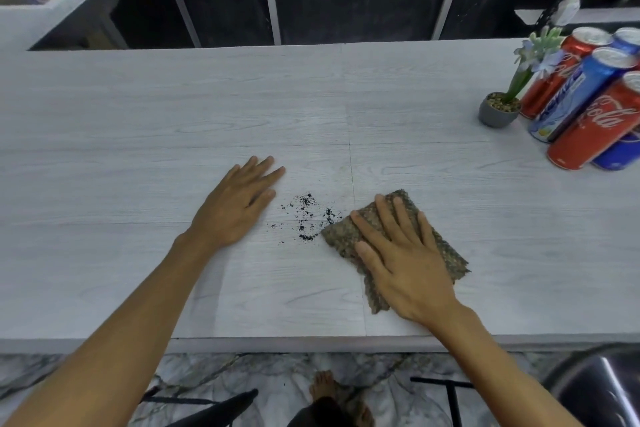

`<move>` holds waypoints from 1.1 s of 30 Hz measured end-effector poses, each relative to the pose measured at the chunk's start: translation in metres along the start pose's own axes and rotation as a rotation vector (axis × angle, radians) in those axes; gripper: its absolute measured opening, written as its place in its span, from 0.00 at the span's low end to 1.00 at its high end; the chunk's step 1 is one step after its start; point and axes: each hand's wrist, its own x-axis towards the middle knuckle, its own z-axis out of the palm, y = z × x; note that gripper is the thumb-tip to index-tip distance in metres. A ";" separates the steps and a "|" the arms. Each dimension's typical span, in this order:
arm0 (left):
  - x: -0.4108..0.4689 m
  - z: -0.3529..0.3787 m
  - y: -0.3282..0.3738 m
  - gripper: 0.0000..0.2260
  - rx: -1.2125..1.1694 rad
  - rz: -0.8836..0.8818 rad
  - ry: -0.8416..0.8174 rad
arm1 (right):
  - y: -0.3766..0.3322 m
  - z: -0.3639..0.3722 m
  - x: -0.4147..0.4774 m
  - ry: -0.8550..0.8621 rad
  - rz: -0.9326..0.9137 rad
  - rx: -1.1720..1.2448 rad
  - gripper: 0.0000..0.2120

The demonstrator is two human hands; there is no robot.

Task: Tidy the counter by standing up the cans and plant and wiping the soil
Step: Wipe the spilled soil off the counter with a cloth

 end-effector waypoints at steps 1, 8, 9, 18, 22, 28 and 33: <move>0.000 0.001 0.000 0.22 -0.001 0.000 0.002 | 0.004 -0.002 0.005 0.012 0.036 -0.015 0.26; 0.002 0.002 -0.001 0.19 -0.029 -0.011 0.015 | -0.023 0.006 0.020 -0.009 0.012 -0.040 0.28; 0.001 0.002 -0.001 0.19 -0.036 -0.011 0.015 | -0.023 0.007 0.016 -0.013 -0.021 -0.041 0.28; 0.001 0.002 0.000 0.19 -0.050 -0.016 0.019 | -0.027 0.007 0.028 -0.016 -0.025 -0.018 0.29; 0.000 0.000 0.001 0.19 -0.056 -0.022 0.018 | -0.013 0.002 0.014 -0.075 -0.162 -0.028 0.29; 0.000 0.000 0.002 0.19 -0.054 -0.030 0.018 | 0.002 0.004 0.034 0.073 -0.070 0.055 0.28; 0.000 0.000 0.003 0.19 -0.061 -0.029 0.025 | -0.015 -0.013 0.054 0.032 0.036 0.595 0.22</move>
